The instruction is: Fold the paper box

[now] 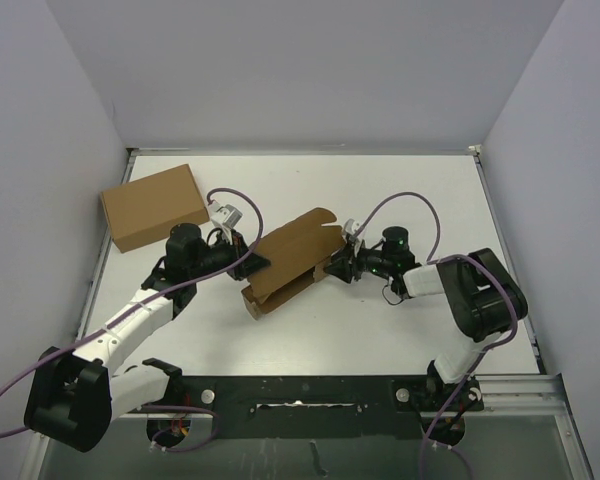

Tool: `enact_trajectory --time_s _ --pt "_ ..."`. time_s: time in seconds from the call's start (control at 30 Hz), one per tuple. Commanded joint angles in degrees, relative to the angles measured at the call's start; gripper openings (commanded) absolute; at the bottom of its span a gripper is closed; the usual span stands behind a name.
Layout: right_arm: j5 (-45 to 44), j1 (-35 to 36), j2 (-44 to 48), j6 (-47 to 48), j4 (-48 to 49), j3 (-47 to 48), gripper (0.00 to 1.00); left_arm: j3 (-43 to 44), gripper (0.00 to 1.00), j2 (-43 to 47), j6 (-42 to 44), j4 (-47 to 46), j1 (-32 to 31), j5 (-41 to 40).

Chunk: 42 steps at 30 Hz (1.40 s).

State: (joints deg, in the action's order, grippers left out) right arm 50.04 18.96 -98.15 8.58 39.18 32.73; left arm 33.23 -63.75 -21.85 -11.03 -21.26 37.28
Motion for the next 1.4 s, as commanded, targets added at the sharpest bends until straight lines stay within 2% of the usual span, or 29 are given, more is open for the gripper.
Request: enact_trajectory --time_s 0.0,0.5,0.57,0.8,0.97,1.1,1.23,1.37 --pt "-2.5 1.2 -1.1 -0.1 12.7 0.0 0.34 0.2 0.00 0.6 0.1 -2.6 0.2 -0.1" --pt "-0.2 2.4 -8.0 -2.8 22.0 1.2 0.39 -0.2 0.00 -0.1 -0.9 -3.3 0.6 0.0" --pt "-0.3 2.4 -8.6 -2.9 22.4 1.7 0.35 -0.2 0.00 -0.1 -1.3 -3.6 0.7 0.1" --pt "-0.1 2.7 -9.5 -4.3 22.3 3.2 0.13 -0.3 0.00 0.3 -2.7 -4.0 1.0 -0.2" --pt "-0.9 2.7 -7.8 -3.2 20.6 3.3 0.03 -0.4 0.00 0.9 -4.7 -4.5 1.3 -2.0" --pt "-1.9 2.8 -3.1 0.5 8.9 6.8 0.00 -0.6 0.00 1.9 -7.4 -4.6 1.4 -5.4" --pt "-3.4 2.9 0.4 6.9 -16.7 16.9 0.00 -1.4 0.00 4.1 -10.4 -5.2 1.5 -10.1" --pt "-5.5 3.1 -0.5 13.6 -44.4 29.6 0.00 -2.4 0.00 6.6 -13.2 -5.2 2.2 -14.0"
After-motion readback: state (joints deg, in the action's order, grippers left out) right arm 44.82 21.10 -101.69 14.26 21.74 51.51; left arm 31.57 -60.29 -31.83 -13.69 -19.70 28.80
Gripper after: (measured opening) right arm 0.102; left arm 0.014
